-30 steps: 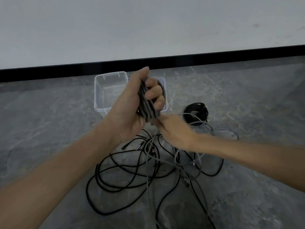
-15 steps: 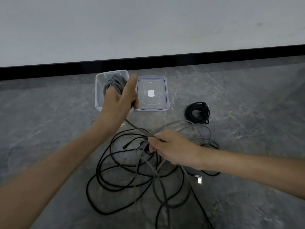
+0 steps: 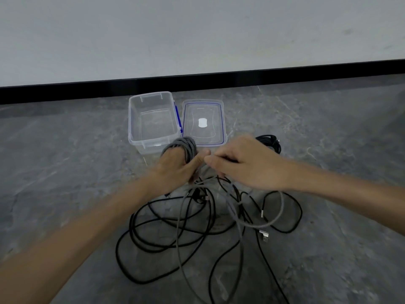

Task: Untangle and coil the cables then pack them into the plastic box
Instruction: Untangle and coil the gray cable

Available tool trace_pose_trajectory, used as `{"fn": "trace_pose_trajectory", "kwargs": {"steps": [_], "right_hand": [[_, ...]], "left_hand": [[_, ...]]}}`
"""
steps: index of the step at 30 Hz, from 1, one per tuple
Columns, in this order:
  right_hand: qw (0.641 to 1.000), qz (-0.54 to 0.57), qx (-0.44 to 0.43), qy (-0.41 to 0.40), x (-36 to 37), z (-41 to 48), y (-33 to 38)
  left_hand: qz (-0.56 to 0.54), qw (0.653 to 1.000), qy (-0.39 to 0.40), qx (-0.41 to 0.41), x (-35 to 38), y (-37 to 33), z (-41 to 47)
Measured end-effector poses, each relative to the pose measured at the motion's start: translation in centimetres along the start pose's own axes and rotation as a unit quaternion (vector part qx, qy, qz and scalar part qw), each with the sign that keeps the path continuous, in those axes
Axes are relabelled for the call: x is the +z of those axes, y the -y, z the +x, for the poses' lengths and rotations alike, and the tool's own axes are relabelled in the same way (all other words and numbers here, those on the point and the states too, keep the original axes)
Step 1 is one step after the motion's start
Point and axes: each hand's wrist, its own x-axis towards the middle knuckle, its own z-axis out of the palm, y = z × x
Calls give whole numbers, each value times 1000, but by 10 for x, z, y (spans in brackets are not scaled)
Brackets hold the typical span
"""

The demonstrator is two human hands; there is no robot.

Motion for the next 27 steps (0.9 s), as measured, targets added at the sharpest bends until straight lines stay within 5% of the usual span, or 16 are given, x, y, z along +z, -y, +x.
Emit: {"fn": "trace_pose_trajectory", "kwargs": {"steps": [15,22,27], "right_hand": [[987,-18,-143,-70,-43,9,-14],[920,-211,-291,-154,-30,15,-32],[888,-222,-333,-228,-22,20,-42]], "left_hand": [[-270,949,165,-7,5,-53,-23],[-468,847,239,-73,-3,-74,-27],[-558,783,267,-62,-9,-75,-22]]}}
